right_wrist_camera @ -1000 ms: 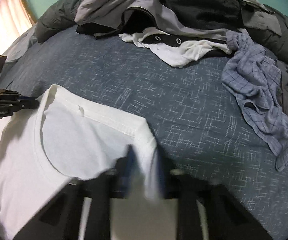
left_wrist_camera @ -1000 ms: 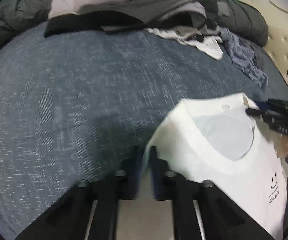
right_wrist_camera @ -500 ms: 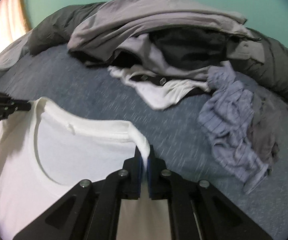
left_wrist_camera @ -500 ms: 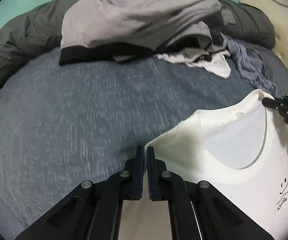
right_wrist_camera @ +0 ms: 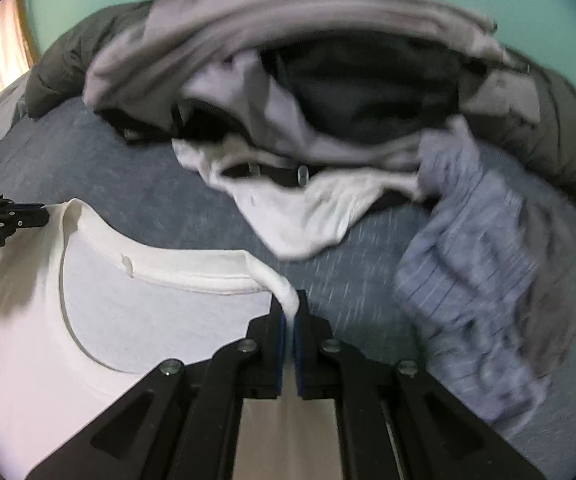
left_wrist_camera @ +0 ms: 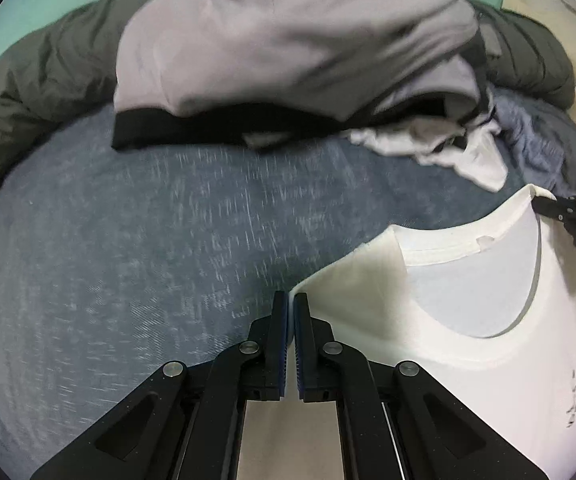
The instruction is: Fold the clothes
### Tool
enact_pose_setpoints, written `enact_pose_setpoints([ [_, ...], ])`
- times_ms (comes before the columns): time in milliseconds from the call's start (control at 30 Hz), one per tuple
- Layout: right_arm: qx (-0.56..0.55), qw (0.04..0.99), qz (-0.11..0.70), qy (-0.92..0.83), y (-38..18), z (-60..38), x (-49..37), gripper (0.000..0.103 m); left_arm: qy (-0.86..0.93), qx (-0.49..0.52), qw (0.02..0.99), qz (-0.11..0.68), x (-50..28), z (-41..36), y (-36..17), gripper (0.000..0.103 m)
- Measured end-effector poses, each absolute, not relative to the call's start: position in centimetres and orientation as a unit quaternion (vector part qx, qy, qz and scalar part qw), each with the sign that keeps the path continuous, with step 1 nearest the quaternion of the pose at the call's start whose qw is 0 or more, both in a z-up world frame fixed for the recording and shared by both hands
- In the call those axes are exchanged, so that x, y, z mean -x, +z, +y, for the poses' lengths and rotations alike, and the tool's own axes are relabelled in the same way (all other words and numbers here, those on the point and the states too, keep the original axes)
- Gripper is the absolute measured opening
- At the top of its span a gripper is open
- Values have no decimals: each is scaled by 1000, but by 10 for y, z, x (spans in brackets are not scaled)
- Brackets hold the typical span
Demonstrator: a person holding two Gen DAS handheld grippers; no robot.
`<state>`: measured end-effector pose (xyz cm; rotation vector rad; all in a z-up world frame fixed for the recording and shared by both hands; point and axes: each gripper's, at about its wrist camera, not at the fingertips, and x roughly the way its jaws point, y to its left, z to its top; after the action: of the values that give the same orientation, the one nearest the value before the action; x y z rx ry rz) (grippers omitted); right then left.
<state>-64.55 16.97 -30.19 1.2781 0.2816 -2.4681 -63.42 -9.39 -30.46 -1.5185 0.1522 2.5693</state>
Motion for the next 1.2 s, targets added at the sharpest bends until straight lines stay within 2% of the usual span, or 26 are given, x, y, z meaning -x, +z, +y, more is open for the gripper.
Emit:
enact_pose_setpoints([
  [100,-465,178,76,-864,-315,173,650,4,859,504,71,50,632,-94,-318,3],
  [233,-457,191,48,-868,-308,179,651,13,865,496,66,43,633,-96,-314,6],
  [300,-451,199,33,-870,-300,184,649,33,866,495,72,15,634,-103,-306,7],
  [333,-447,203,25,-871,-296,186,649,57,868,492,74,3,634,-106,-300,7],
  [367,-443,208,16,-872,-291,190,648,63,870,486,75,-8,633,-109,-294,8],
  [467,-420,224,-26,-879,-272,204,643,63,879,470,75,-9,627,-114,-278,10],
  [667,-419,203,-7,-885,-262,227,624,63,880,468,83,-1,603,-117,-263,14],
  [800,-414,182,-31,-891,-256,270,602,63,872,479,100,16,572,-113,-264,15],
  [933,-407,165,-49,-897,-246,312,563,63,865,486,123,-10,529,-114,-267,18],
  [1000,-407,170,-80,-894,-240,334,529,63,860,494,127,-27,503,-119,-269,20],
  [1200,-402,174,-107,-892,-239,361,431,63,846,513,129,-64,419,-138,-273,24],
])
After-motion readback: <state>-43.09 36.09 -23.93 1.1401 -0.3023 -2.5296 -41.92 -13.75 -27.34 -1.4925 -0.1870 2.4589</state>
